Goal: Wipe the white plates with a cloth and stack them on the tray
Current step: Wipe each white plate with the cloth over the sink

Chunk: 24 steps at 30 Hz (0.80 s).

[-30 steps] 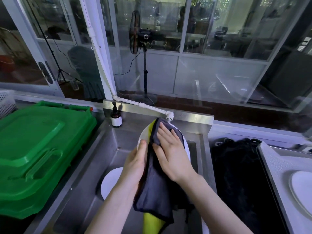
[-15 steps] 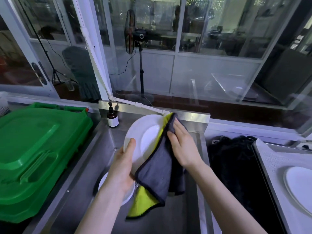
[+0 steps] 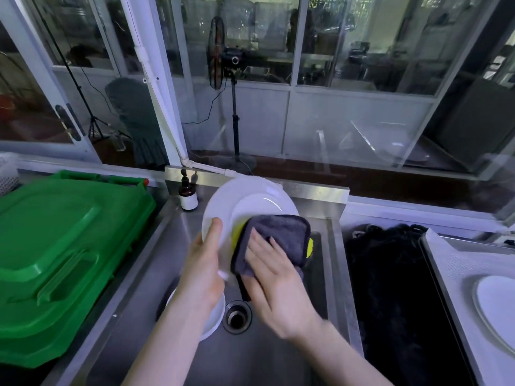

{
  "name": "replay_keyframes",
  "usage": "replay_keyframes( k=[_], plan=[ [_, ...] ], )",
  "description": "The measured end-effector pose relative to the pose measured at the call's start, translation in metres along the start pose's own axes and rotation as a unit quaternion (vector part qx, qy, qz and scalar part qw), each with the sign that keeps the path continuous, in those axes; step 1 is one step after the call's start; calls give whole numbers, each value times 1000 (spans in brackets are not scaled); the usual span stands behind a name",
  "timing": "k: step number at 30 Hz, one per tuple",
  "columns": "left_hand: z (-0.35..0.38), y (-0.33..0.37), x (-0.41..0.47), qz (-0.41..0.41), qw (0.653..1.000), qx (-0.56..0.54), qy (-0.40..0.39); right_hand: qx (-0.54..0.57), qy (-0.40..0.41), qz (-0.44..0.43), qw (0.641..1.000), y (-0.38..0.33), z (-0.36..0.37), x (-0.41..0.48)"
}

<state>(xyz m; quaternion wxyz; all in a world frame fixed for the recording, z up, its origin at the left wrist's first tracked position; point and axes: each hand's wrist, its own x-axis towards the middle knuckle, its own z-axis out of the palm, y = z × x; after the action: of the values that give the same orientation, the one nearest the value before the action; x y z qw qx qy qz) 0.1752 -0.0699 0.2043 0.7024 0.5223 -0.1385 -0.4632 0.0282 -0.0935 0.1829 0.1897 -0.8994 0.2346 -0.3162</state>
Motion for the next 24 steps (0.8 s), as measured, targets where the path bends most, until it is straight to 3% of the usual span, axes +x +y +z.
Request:
replay_keyframes(
  k=[6, 13, 20, 24],
  plan=[
    [-4, 0, -1, 1, 1000, -17, -26, 9, 83, 111, 990, 22, -23, 27],
    [2, -6, 0, -20, 999, -47, 18, 2, -15, -11, 1000, -10, -1, 4],
    [-5, 4, 2, -20, 999, -37, 21, -10, 47, 97, 994, 17, -25, 32],
    [-13, 9, 4, 7, 1000, -9, 19, -58, 20, 51, 997, 7, 0, -15]
  ],
)
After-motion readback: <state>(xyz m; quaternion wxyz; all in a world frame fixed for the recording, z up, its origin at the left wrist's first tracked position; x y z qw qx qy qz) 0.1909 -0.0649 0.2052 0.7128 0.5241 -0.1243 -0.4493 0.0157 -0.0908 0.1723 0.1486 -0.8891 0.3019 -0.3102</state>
